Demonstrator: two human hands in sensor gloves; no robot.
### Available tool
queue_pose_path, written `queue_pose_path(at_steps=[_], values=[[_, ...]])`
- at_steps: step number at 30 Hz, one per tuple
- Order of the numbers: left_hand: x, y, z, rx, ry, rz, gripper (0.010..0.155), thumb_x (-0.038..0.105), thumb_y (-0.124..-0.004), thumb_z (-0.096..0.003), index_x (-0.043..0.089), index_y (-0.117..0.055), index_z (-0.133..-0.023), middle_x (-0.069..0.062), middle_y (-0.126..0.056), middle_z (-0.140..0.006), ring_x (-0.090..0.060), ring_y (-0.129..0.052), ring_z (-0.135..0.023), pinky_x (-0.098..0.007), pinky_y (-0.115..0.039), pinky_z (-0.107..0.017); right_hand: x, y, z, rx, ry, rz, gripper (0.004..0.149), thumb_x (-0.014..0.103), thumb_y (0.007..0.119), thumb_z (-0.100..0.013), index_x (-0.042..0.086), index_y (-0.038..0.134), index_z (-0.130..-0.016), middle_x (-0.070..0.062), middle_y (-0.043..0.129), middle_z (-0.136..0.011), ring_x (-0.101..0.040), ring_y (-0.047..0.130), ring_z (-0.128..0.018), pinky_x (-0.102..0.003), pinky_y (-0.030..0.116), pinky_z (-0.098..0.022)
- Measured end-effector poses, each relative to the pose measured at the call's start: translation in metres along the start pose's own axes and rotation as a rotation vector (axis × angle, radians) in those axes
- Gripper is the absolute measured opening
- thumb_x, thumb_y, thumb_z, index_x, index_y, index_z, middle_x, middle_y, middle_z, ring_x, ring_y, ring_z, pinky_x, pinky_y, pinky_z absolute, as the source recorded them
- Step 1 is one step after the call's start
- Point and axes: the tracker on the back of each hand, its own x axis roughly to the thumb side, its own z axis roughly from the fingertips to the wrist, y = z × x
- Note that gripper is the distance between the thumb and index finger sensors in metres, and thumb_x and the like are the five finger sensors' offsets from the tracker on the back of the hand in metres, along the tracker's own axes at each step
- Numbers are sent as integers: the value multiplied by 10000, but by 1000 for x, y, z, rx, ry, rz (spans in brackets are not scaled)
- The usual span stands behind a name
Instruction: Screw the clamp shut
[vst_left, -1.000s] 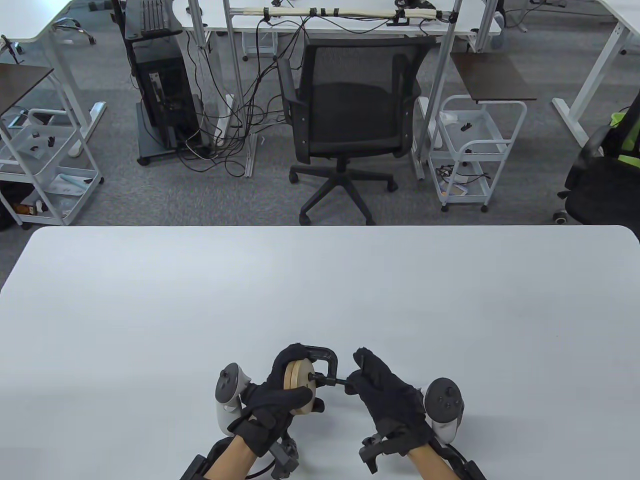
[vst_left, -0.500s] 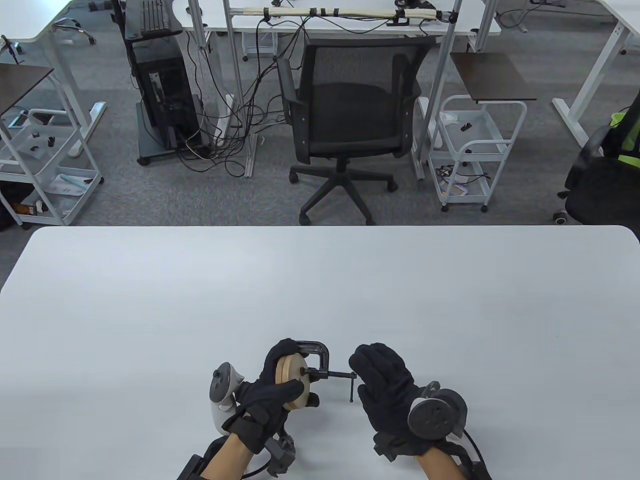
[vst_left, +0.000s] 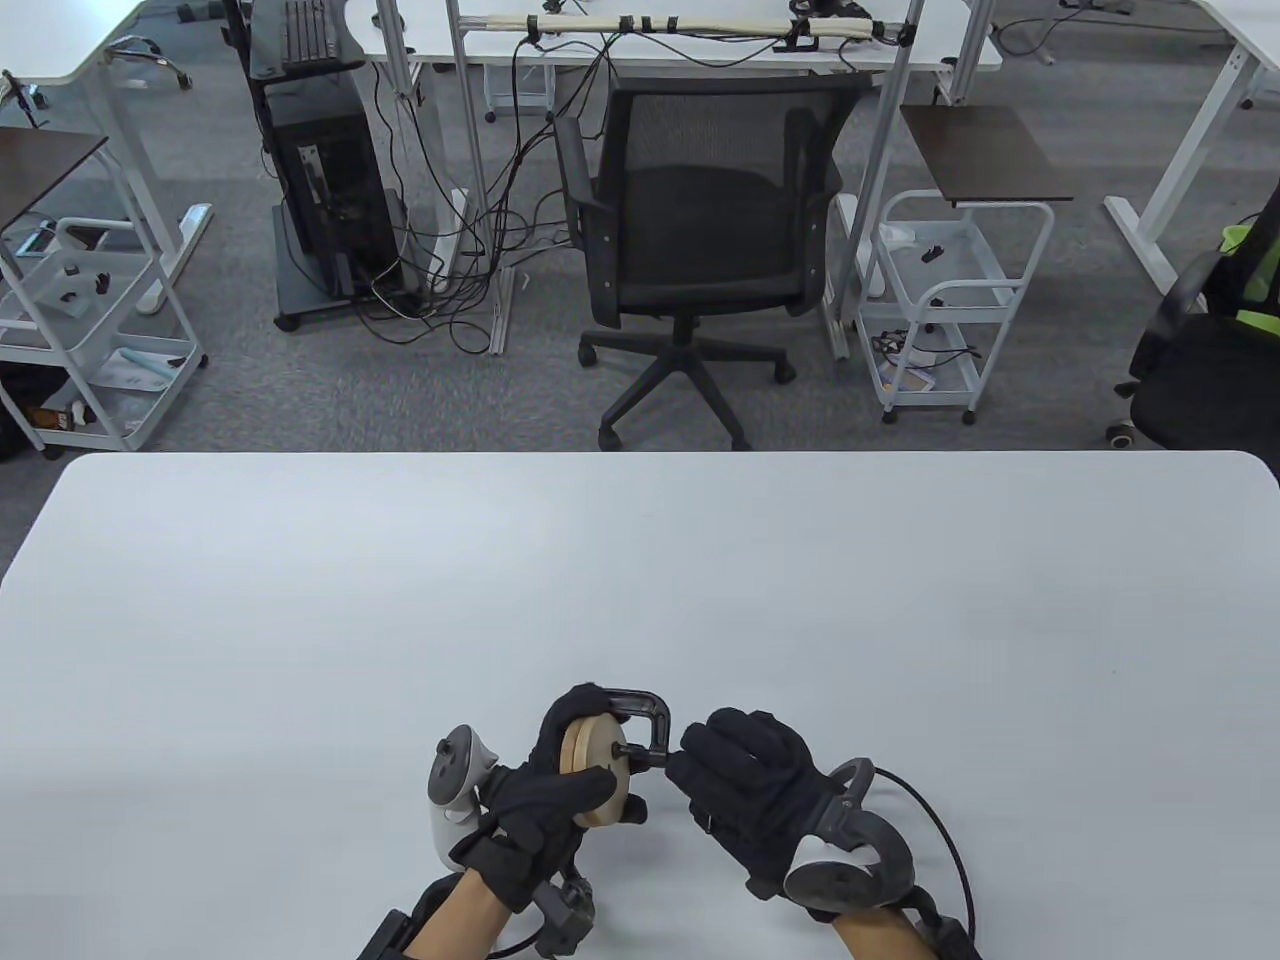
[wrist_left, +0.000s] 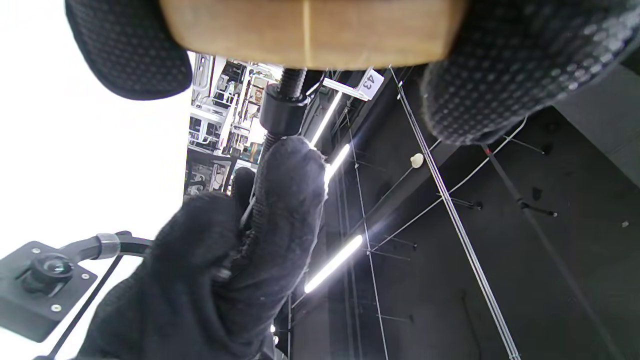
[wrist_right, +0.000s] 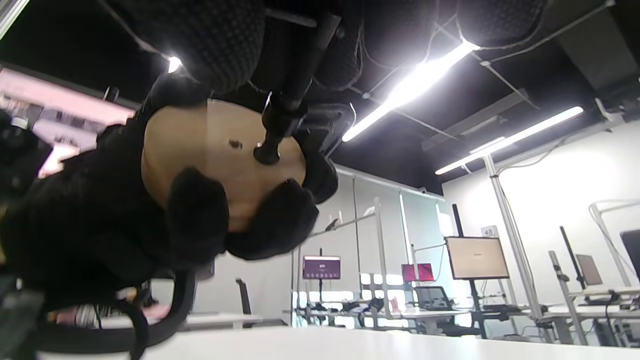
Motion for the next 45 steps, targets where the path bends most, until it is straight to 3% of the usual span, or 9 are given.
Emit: queue_pose_path(at_steps=[9,17,23,26,28,34,38,42,45], values=[[-2,0,0,-7,3,-47,969,569,-973,-463,342,-317,-1140,-15,-282,-1242,-587,-525,-998,-617,-820,-557,-18,7,4,-52,323,-452,527,424,804,-455,204,788,-933,-102,897,-873,-359,872,-744,-585,732,-531],[-2,-2,-1,-31,2,-77,968,568,-974,-462,343,-320,-1140,-15,-288,-1242,-586,-526,-998,-617,-820,-557,-32,19,12,-91,589,-778,573,397,818,-460,92,754,-941,-89,1011,-688,-329,972,-579,-564,769,-482],[0,-2,0,-38,-7,-100,968,568,-974,-462,340,-322,-1140,-18,-290,-1242,-587,-528,-997,-618,-817,-559,-32,23,13,-75,635,-863,587,377,818,-468,58,715,-950,-83,1017,-643,-318,977,-548,-563,765,-479],[0,-2,0,-29,-8,-98,968,569,-973,-462,341,-321,-1140,-18,-288,-1241,-588,-527,-996,-618,-818,-558,-30,22,12,-74,624,-842,603,377,812,-470,59,691,-967,-92,998,-686,-340,956,-589,-578,749,-488],[1,-1,1,-12,-14,-92,968,569,-973,-463,340,-320,-1140,-19,-286,-1241,-588,-526,-996,-618,-816,-559,-30,18,12,-82,610,-789,649,399,806,-472,69,636,-1003,-131,924,-805,-393,878,-695,-608,711,-508],[0,6,2,27,-12,-73,967,570,-971,-464,339,-317,-1139,-22,-284,-1240,-588,-525,-995,-618,-817,-557,-30,0,7,-70,444,-504,683,420,786,-474,129,562,-1050,-161,745,-984,-472,715,-843,-673,618,-558],[-2,7,2,32,-5,-40,967,571,-969,-468,339,-313,-1139,-22,-279,-1240,-589,-524,-995,-616,-817,-559,-21,-5,1,42,252,-268,693,328,819,-458,256,506,-1072,-47,553,-1115,-480,580,-935,-683,560,-603],[-2,5,2,19,-9,-24,967,575,-966,-468,342,-309,-1139,-23,-276,-1241,-586,-522,-998,-612,-819,-562,-8,-4,-2,134,90,21,793,277,860,-426,372,397,-1063,80,348,-1149,-419,471,-983,-661,505,-649],[-2,2,3,8,-11,0,968,579,-961,-475,342,-299,-1140,-25,-267,-1240,-582,-520,-1001,-609,-818,-568,0,-2,-5,171,17,144,823,270,881,-398,400,399,-1053,104,328,-1146,-431,462,-980,-683,479,-648]])
